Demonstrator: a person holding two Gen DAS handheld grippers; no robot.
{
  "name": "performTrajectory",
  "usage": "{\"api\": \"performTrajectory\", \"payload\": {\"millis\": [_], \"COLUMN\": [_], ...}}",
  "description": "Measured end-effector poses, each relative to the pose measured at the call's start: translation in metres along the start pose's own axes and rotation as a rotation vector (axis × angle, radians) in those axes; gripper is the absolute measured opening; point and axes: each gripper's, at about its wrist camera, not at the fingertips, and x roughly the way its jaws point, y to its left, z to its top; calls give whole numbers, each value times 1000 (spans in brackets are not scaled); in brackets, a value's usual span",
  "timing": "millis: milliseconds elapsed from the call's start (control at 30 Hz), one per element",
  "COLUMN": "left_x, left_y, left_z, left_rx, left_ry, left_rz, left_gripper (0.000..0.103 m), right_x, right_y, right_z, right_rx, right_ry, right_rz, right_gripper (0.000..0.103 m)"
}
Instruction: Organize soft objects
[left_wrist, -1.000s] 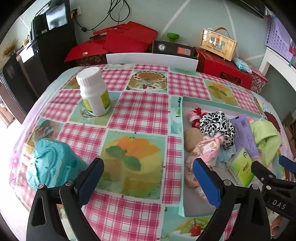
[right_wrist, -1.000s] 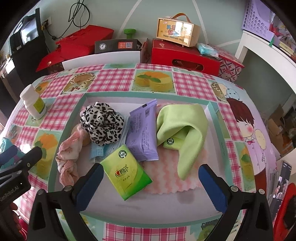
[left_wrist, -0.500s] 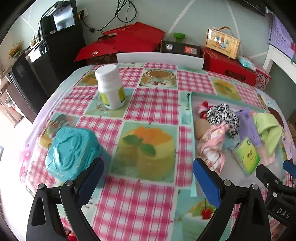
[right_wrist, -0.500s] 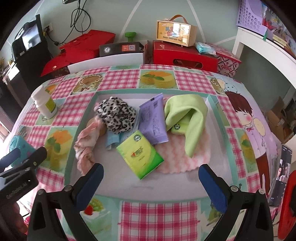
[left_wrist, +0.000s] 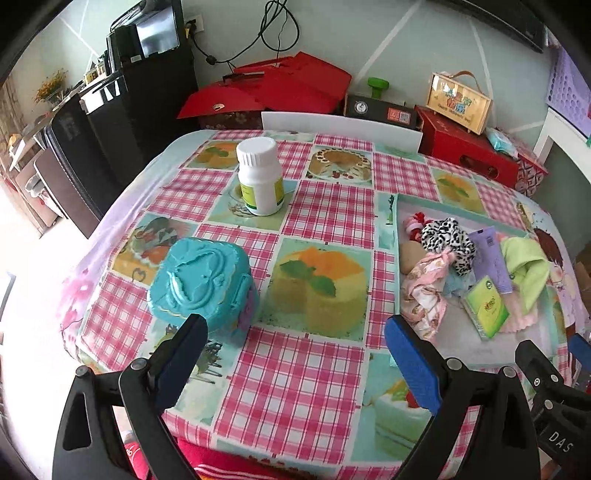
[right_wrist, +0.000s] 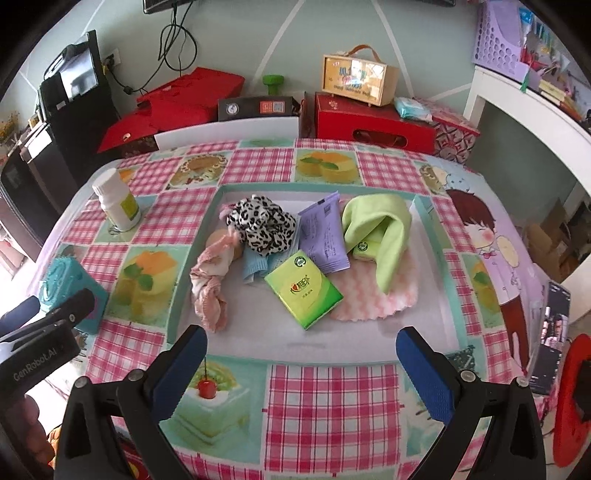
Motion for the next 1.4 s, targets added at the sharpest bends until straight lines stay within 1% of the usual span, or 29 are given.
{"api": "performTrajectory", "payload": {"millis": [200, 433, 567, 733, 1067, 1200, 1400], "left_x": [-17, -30, -32, -24, -11, -8, -11], "left_y": [-1, 3, 5, 8, 17, 19, 20], "left_z": [-4, -9, -12, -20, -32, -34, -33], "left_rx": [14, 14, 22, 40, 35, 35, 33], "left_ry": [-4, -10, -9, 9, 30, 44, 40], "left_rz": [-7, 12, 26, 46, 46, 45, 41], "left_gripper": [97, 97, 97, 97, 97, 97, 97], "right_x": [-20, -40, -44, -40, -25, -18, -5], "right_y": [-3, -4, -3, -1, 6, 11, 15], "right_z": [-2, -4, -6, -11, -20, -24, -30], "right_rx": [10, 9, 4, 6, 0, -20, -55], "right_ry": [-15, -31, -30, -20, -5, 13, 47], "right_rz": [-12, -16, -16, 0, 35, 19, -29], "right_gripper": [103, 103, 103, 103, 103, 103, 103]}}
